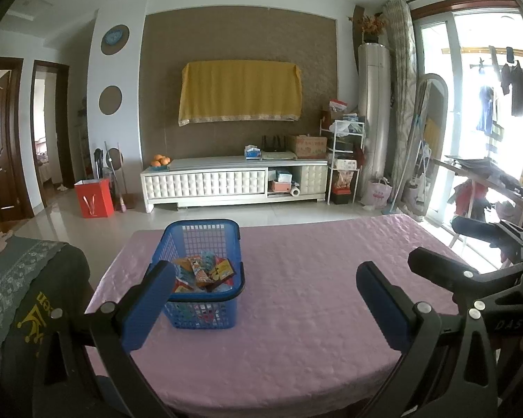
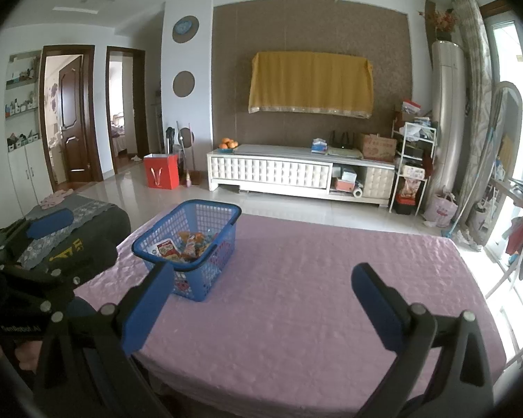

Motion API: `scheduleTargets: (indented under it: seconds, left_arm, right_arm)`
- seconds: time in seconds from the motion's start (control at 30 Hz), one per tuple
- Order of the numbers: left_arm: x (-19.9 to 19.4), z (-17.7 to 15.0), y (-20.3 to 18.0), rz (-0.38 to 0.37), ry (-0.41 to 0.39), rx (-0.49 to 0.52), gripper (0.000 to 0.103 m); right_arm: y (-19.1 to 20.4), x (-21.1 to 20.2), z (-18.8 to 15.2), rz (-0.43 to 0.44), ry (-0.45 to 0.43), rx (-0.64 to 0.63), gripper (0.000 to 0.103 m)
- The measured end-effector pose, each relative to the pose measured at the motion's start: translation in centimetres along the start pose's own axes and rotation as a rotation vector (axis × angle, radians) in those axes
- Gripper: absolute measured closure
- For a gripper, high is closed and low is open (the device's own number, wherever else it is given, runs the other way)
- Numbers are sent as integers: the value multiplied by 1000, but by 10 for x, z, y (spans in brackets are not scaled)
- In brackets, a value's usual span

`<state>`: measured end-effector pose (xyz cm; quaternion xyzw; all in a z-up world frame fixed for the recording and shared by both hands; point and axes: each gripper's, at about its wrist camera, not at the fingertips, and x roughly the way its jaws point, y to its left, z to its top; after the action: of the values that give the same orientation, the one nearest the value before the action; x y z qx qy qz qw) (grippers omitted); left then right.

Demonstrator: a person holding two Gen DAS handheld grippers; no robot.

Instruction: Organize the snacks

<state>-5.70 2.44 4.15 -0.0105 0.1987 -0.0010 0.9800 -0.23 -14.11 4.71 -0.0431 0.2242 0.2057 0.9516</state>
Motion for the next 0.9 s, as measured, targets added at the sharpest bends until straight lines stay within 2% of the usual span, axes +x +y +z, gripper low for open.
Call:
scheduleTargets:
  seconds: [0.9]
  left_arm:
    - [3, -7, 3, -15, 11, 1, 1]
  right_arm:
    - [2, 0, -4, -2, 3, 0, 0]
